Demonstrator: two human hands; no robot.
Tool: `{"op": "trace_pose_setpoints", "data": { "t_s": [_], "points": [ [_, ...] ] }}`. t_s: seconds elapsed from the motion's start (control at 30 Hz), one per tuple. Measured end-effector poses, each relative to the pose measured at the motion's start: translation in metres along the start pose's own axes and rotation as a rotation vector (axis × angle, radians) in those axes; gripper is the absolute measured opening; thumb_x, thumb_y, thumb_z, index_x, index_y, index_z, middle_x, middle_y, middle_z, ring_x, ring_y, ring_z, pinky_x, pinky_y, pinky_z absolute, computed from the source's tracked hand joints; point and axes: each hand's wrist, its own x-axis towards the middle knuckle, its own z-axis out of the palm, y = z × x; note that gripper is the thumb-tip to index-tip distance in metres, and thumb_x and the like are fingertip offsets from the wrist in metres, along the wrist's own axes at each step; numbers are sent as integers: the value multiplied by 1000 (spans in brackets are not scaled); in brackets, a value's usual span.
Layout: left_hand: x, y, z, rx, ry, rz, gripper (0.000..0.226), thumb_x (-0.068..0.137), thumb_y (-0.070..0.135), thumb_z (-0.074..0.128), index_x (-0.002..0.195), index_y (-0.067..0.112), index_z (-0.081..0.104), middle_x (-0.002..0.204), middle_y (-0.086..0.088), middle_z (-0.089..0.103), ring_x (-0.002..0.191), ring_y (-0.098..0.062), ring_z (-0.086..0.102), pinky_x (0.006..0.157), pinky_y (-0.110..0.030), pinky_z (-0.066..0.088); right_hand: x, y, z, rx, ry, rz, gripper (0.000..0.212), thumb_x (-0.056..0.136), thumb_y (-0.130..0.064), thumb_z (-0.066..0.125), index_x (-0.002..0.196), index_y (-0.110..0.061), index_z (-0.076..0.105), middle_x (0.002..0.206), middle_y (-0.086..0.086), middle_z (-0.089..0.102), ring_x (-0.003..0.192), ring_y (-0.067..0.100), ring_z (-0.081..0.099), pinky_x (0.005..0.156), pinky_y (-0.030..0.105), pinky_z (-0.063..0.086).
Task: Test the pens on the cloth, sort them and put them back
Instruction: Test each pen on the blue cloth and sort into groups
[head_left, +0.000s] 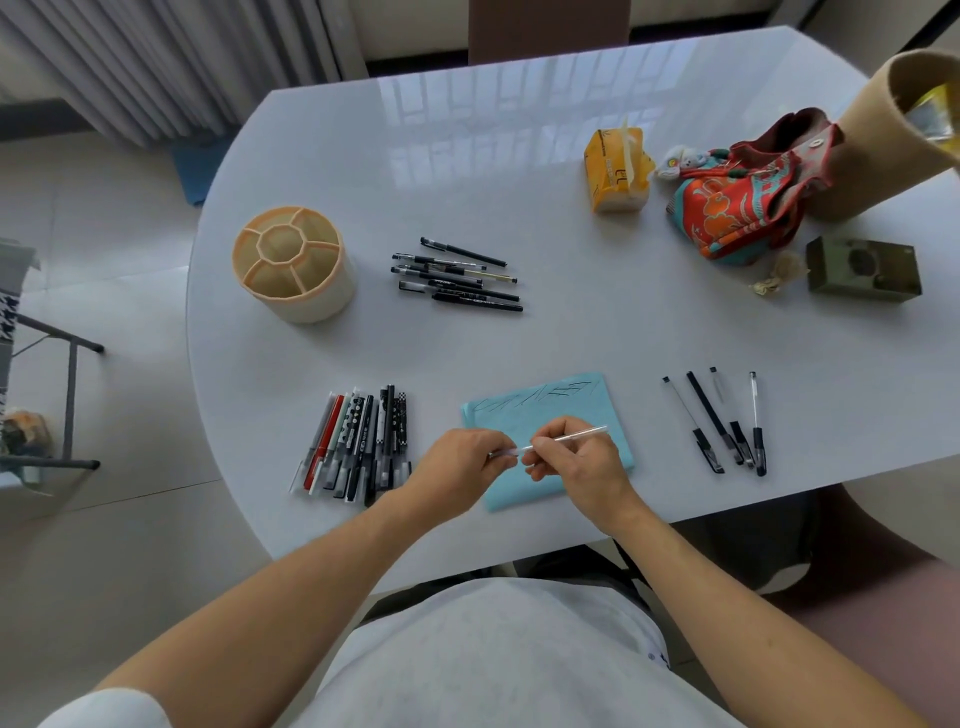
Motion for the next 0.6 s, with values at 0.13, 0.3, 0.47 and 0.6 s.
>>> {"op": "trace_pose_setpoints", "data": {
  "t_s": [0.13,0.3,0.47,0.6],
  "points": [
    [0,6,-1,1,12,31,21,99,28,59,96,14,73,83,2,70,72,-13,57,67,-28,45,-3,8,3,16,20,-23,11,100,-7,62,92,-1,67,81,17,76,70,30,73,74,37,63],
    [0,11,3,50,7,33,24,101,27,55,92,12,71,76,5,60,68,-14,52,65,-30,44,-5,13,3,-60,95,-65,11,100,-16,64,92,-9,70,78,11,77,67,30,74,70,34,63],
    [0,12,5,49,-23,30,23,101,29,57,93,13,71,79,1,66,69,-18,57,67,-36,49,-3,12,-4,-142,74,-61,11,97,-22,68,90,-16,72,75,8,75,67,27,73,70,39,64],
    [5,17,6,7,-69,13,29,97,37,60,118,20,69,107,4,72,88,-13,65,80,-32,52,11,5,-31,-250,108,18,5,96,-18,69,91,-18,70,77,5,75,69,19,74,79,45,63]
  ]
}}
